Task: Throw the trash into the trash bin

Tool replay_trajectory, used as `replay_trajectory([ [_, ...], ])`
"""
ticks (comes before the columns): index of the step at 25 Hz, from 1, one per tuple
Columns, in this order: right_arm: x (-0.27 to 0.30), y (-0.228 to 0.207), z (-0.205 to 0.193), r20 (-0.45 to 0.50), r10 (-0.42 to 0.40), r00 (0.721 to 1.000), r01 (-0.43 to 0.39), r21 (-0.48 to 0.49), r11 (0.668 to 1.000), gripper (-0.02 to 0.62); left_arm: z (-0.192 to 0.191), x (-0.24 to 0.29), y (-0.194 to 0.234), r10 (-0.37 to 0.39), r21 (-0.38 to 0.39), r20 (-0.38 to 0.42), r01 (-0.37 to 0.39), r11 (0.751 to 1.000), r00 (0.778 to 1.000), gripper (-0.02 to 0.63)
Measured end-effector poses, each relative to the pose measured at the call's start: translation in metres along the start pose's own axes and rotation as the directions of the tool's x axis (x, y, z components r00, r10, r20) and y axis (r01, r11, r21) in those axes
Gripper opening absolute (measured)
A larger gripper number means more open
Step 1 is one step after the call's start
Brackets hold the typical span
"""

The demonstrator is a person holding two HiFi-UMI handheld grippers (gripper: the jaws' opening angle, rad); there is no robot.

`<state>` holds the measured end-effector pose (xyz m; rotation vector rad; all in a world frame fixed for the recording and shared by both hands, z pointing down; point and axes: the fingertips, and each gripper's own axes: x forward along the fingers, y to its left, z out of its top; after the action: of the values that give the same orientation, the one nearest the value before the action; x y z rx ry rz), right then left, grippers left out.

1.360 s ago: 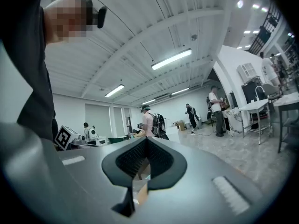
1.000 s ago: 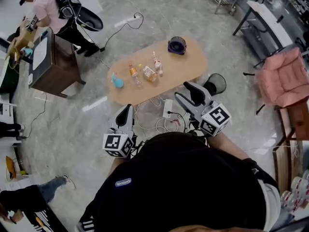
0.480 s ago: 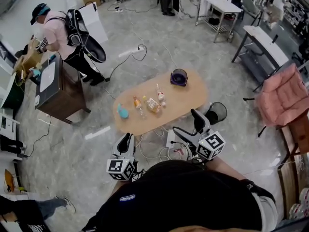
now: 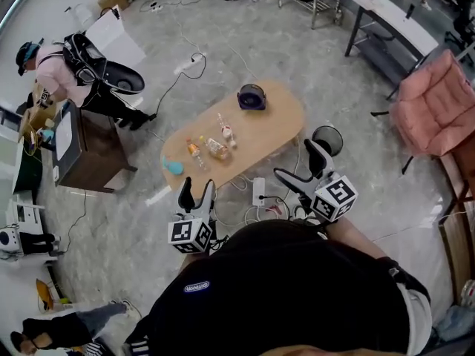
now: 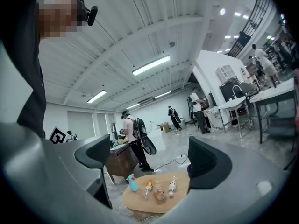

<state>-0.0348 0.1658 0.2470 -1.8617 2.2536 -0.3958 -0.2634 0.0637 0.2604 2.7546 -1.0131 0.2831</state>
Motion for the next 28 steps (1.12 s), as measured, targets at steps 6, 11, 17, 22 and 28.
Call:
replay_trajectory([
  [6,-0.044,-0.072,0.001,-0.014,-0.032,0.999,0.033,0.064,0.997,0.537,0.006,0.036,-0.043,0.089,0.038,-0.026,-0.088,0.995,0.996,0.281],
  [11,-0.041,-0.097,-0.012,-0.073,-0.011,0.997,0.017,0.079,0.997,0.535,-0.004,0.046,-0.040,0.152,0.040,-0.051,-0.150,0.988,0.987,0.281],
  [17,0.015,-0.084,-0.031,-0.122,-0.002,0.993,0.010,0.066,0.998,0.532,-0.020,0.045,0.010,0.190,-0.003,-0.067,-0.191,0.982,0.979,0.281],
  [22,0.083,-0.061,-0.043,-0.155,-0.047,0.987,0.049,0.006,0.999,0.532,-0.029,0.035,0.082,0.239,-0.068,-0.036,-0.241,0.968,0.970,0.281],
  [28,0.190,-0.007,-0.072,-0.225,-0.043,0.973,0.023,-0.090,0.996,0.537,-0.044,0.017,0.194,0.283,-0.103,-0.012,-0.282,0.954,0.959,0.281],
])
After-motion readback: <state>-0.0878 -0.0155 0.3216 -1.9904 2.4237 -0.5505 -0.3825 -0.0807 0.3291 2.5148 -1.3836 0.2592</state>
